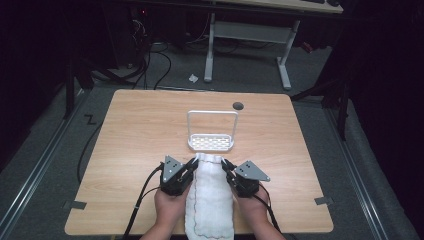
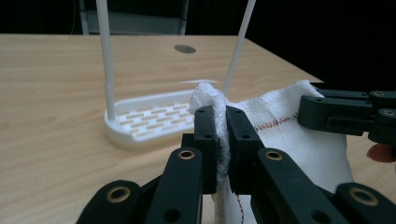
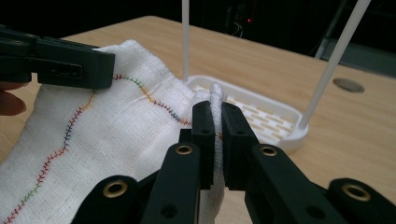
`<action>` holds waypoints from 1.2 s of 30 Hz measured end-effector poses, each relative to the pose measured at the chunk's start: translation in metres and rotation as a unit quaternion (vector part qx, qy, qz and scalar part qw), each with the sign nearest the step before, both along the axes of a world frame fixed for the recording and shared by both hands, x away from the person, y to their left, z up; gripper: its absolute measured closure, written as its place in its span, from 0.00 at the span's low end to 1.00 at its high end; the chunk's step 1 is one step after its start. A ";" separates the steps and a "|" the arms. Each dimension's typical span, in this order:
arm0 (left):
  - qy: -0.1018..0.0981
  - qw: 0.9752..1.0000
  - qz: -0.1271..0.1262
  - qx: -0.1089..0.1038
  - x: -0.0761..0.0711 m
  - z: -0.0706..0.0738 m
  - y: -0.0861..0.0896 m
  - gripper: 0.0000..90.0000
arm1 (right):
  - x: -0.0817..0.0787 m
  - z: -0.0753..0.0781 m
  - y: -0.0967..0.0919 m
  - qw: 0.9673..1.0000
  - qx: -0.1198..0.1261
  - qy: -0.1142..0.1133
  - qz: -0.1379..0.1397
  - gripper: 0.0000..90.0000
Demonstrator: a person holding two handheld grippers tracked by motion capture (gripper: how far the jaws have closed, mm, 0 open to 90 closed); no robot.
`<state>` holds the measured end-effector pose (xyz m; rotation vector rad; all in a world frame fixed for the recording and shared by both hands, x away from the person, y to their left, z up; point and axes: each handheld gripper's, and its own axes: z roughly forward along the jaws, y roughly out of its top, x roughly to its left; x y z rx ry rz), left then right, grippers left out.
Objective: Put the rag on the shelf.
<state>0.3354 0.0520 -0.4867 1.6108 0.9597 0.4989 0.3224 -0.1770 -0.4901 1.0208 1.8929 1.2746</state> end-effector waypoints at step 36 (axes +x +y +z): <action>-0.120 0.992 -0.024 -0.015 0.011 0.113 -0.005 0.94 | 0.008 0.112 -0.009 0.991 0.048 -0.122 0.012 0.95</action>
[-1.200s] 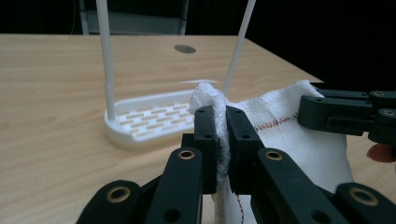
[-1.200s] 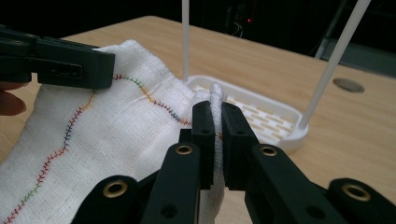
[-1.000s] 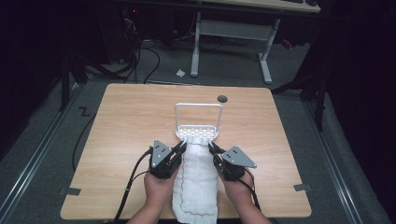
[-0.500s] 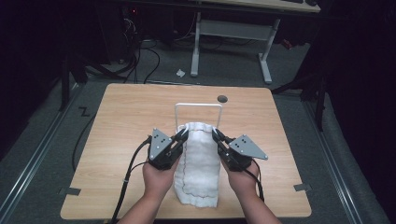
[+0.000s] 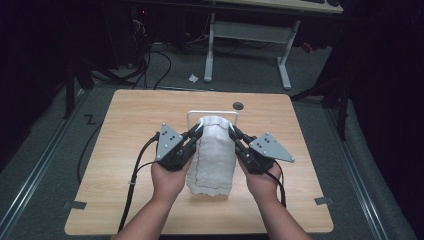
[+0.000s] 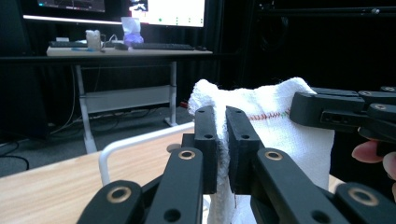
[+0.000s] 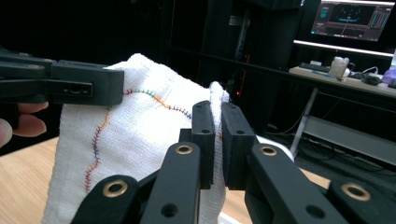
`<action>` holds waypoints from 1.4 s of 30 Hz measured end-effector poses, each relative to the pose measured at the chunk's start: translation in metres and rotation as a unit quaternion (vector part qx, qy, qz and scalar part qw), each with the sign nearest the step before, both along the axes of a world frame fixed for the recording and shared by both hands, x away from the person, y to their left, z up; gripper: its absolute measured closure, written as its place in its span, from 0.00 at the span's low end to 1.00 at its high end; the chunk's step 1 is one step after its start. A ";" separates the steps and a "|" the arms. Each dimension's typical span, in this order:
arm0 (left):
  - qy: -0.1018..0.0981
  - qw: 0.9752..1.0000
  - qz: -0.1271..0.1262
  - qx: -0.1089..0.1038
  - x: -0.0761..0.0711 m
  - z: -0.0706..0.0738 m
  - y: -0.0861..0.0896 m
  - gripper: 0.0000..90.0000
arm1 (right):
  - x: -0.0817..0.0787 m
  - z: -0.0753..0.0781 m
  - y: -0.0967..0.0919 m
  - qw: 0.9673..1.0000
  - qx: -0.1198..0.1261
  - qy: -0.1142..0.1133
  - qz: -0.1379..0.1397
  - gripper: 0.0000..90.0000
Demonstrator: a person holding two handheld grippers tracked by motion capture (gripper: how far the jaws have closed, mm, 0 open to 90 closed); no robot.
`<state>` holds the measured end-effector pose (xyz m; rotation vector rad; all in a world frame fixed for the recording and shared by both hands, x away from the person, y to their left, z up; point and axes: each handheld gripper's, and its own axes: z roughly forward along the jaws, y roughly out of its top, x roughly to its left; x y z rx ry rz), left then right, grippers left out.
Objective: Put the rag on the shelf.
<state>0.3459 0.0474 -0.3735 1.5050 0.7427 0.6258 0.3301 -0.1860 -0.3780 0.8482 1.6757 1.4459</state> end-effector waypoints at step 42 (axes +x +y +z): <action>0.006 1.000 0.011 0.017 0.113 0.051 0.003 0.94 | 0.111 0.057 -0.008 0.999 0.040 0.023 -0.020 0.95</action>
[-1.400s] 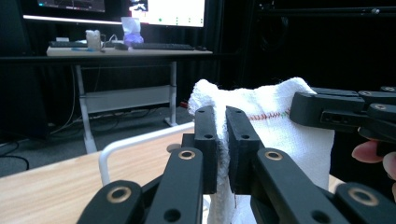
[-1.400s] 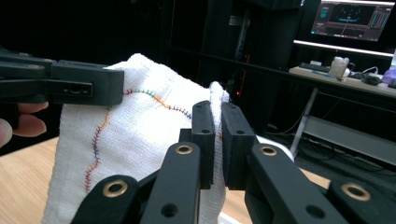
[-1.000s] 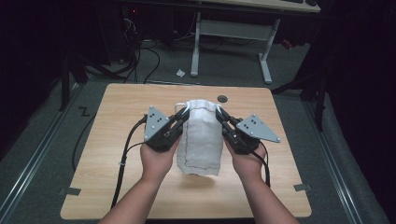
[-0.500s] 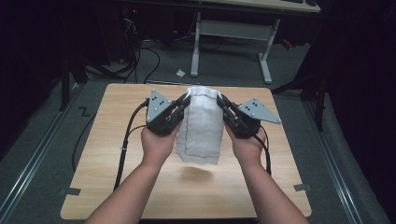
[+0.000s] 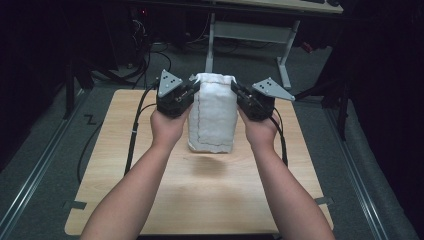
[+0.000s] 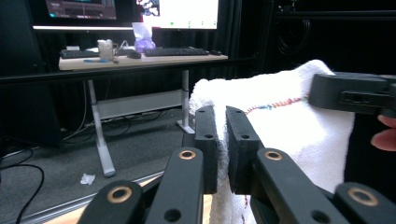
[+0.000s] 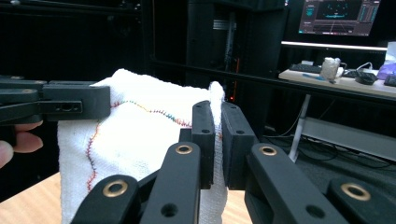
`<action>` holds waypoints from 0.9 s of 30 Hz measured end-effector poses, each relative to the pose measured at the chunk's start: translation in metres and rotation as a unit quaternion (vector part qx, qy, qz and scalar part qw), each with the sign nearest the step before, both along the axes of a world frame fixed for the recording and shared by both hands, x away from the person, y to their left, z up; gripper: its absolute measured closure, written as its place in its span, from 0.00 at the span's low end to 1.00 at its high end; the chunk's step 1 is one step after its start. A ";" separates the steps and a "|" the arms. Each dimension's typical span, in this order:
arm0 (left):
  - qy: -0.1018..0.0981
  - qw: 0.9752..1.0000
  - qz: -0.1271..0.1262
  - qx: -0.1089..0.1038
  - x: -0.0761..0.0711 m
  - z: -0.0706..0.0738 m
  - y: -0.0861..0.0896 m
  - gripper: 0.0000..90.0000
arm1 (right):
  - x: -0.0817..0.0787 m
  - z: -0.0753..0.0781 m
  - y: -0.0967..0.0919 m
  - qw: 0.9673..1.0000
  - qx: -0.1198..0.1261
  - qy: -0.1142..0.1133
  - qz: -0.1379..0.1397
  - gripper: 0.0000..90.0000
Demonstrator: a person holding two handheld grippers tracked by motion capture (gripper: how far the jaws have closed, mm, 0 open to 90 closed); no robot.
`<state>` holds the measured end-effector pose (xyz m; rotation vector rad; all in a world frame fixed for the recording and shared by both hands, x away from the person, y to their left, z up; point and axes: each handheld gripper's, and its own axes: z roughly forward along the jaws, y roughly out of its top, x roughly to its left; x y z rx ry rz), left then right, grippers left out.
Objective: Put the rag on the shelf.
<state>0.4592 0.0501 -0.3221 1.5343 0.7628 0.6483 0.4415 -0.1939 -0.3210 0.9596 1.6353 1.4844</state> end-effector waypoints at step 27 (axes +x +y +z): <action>0.089 0.995 0.041 0.025 0.090 -0.031 -0.011 0.93 | 0.095 -0.019 0.000 0.995 -0.035 0.095 -0.012 0.95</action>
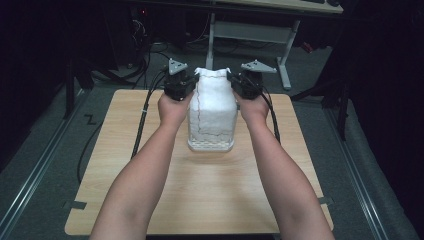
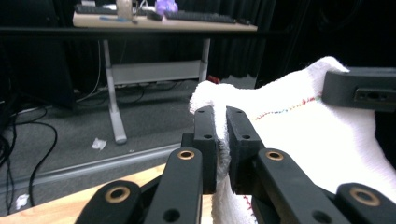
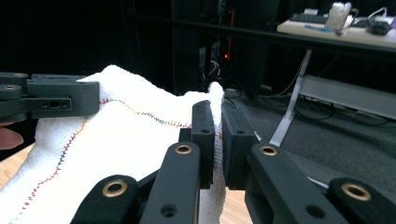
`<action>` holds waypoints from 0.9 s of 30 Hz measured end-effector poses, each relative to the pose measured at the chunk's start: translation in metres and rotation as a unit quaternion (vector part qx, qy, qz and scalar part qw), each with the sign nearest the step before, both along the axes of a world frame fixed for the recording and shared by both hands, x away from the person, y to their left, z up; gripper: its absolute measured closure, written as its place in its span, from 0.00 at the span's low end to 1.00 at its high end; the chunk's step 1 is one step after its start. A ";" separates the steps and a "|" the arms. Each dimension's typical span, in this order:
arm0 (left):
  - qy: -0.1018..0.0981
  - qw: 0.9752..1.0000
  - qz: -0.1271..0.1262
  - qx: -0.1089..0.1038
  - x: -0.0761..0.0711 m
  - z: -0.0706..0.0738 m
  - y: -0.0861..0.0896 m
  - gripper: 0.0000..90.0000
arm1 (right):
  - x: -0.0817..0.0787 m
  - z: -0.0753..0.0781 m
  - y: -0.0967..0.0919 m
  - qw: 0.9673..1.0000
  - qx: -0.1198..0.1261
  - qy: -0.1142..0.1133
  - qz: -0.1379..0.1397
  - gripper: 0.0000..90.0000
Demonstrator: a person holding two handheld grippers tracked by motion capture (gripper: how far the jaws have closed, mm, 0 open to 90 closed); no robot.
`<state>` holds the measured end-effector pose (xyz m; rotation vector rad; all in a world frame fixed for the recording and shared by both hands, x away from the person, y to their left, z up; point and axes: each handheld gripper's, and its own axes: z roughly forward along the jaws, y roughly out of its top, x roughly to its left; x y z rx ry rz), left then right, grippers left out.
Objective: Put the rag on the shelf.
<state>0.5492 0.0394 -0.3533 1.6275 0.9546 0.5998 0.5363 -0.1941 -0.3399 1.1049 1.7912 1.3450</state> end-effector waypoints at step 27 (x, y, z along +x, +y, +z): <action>0.027 1.000 0.001 0.012 -0.005 -0.006 0.004 0.70 | 0.001 -0.015 0.010 0.999 -0.046 0.025 0.005 0.76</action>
